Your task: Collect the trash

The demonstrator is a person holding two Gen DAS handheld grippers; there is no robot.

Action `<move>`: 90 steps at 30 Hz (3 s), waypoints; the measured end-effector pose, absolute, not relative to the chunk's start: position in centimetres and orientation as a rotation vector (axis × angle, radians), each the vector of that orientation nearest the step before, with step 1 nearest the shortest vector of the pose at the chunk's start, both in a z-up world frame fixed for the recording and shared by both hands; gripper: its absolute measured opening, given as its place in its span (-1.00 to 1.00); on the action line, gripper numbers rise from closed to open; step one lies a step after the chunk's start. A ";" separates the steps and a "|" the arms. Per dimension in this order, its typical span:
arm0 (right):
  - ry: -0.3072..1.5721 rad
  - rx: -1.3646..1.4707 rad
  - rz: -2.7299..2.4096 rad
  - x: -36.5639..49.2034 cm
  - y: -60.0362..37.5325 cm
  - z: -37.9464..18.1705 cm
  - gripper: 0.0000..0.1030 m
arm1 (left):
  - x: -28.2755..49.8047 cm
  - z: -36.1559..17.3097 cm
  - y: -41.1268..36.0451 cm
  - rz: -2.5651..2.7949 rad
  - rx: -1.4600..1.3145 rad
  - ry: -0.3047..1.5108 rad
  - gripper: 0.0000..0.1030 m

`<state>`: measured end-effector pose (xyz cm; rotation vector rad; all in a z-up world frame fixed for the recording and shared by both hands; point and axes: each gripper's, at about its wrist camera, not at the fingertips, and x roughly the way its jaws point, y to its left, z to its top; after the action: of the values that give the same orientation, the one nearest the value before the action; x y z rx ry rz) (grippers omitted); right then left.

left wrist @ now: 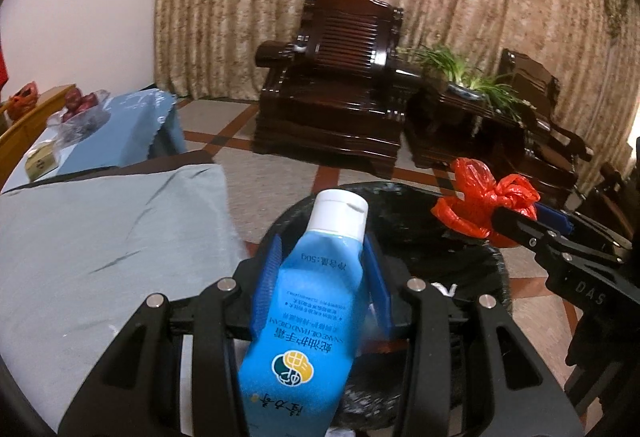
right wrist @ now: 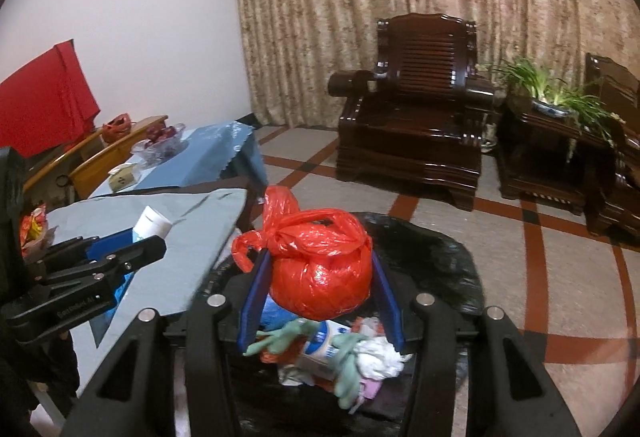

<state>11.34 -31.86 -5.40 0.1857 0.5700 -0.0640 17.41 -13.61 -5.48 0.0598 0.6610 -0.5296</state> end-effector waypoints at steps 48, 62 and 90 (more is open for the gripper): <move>0.644 0.204 -0.181 13.1 -36.9 -9.7 0.88 | 22.7 -9.4 -18.9 -0.610 0.038 0.711 0.48; 0.629 0.206 -0.080 10.6 -32.6 -6.9 0.88 | 17.9 -6.2 -12.2 -0.495 0.024 0.665 0.83; 0.555 0.137 0.046 4.6 -24.7 -1.3 0.88 | 7.5 -0.8 -3.7 -0.354 0.004 0.566 0.86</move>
<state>4.62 -24.74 -1.29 0.1371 0.5548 0.0457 7.52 -3.68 -0.83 0.0038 0.5662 -0.3542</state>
